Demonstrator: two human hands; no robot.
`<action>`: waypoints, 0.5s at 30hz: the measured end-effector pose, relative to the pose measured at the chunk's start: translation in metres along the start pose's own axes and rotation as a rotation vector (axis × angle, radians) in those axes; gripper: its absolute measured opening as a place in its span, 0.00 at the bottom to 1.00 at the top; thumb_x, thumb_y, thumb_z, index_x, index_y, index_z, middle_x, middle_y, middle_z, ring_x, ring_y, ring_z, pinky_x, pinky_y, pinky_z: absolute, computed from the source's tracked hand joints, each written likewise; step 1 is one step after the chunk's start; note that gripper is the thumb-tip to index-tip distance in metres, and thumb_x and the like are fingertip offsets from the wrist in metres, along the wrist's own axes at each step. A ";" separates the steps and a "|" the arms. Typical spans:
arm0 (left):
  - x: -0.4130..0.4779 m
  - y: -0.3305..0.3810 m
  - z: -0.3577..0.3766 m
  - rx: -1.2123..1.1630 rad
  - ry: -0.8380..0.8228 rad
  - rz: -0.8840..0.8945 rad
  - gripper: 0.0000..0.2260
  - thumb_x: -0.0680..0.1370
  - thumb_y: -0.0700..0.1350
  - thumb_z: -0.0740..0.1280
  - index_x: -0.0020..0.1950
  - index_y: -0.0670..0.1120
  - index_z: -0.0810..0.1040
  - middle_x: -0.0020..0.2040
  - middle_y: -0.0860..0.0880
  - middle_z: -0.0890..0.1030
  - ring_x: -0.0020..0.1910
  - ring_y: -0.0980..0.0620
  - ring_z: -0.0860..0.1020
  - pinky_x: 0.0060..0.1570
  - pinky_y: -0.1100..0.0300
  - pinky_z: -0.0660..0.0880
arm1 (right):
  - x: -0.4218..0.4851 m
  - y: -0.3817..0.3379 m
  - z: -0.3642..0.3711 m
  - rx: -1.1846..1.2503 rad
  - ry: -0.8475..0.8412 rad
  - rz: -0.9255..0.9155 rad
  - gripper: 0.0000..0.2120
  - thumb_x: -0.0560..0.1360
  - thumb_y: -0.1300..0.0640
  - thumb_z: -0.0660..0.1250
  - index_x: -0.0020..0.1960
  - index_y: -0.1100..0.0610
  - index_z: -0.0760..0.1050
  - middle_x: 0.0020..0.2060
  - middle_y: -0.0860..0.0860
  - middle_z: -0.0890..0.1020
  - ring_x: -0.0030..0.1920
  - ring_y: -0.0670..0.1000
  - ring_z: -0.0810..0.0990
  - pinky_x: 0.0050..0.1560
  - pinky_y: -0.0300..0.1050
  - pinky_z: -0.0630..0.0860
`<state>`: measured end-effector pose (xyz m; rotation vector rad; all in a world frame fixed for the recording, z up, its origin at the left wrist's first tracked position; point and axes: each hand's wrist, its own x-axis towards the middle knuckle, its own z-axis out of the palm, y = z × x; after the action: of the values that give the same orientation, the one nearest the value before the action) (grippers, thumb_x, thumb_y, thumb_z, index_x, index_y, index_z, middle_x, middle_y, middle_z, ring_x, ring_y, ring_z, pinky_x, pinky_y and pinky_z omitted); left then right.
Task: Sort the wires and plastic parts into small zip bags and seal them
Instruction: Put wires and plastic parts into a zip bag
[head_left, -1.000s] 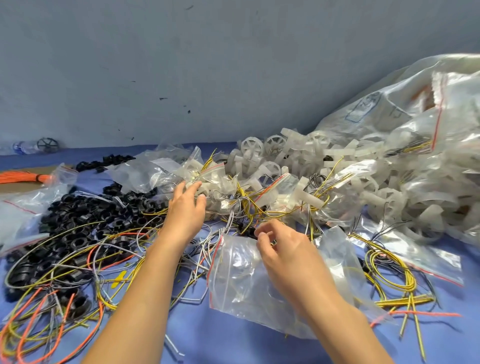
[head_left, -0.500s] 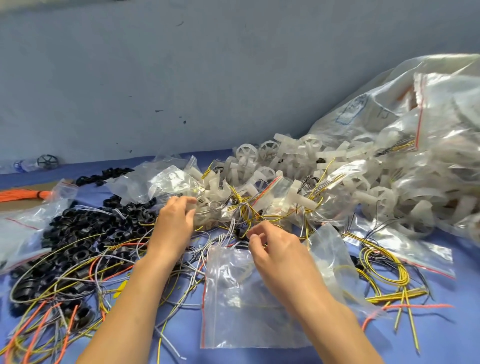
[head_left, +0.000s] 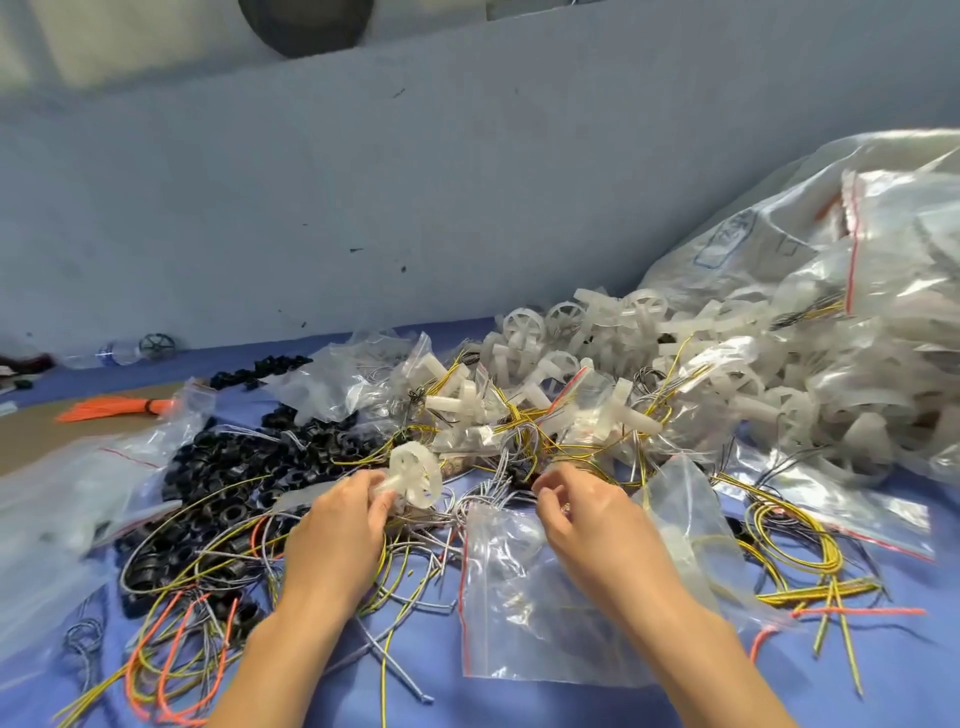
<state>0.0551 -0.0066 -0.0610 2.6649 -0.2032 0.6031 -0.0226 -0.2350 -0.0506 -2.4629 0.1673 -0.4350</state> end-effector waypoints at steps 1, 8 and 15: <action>0.000 -0.001 0.001 0.052 -0.021 -0.007 0.13 0.81 0.55 0.60 0.62 0.53 0.77 0.55 0.51 0.82 0.55 0.46 0.79 0.45 0.53 0.74 | -0.002 0.001 0.000 -0.006 0.004 -0.004 0.09 0.80 0.50 0.57 0.54 0.48 0.75 0.51 0.46 0.82 0.51 0.50 0.79 0.49 0.46 0.74; 0.001 0.011 0.017 0.056 -0.119 -0.028 0.11 0.80 0.57 0.61 0.57 0.53 0.75 0.51 0.52 0.82 0.52 0.47 0.79 0.44 0.53 0.74 | -0.005 0.005 -0.005 0.006 0.008 -0.039 0.09 0.80 0.50 0.57 0.53 0.47 0.75 0.51 0.44 0.81 0.50 0.47 0.79 0.51 0.46 0.75; 0.011 0.031 0.019 -0.338 -0.145 -0.131 0.17 0.82 0.52 0.59 0.43 0.44 0.79 0.40 0.46 0.83 0.44 0.43 0.79 0.48 0.49 0.75 | -0.017 -0.020 -0.008 -0.014 -0.055 -0.471 0.21 0.76 0.64 0.61 0.59 0.41 0.76 0.61 0.43 0.75 0.60 0.48 0.71 0.62 0.46 0.68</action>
<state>0.0652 -0.0436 -0.0614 2.3705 -0.1539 0.3032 -0.0411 -0.2199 -0.0367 -2.5157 -0.4434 -0.5614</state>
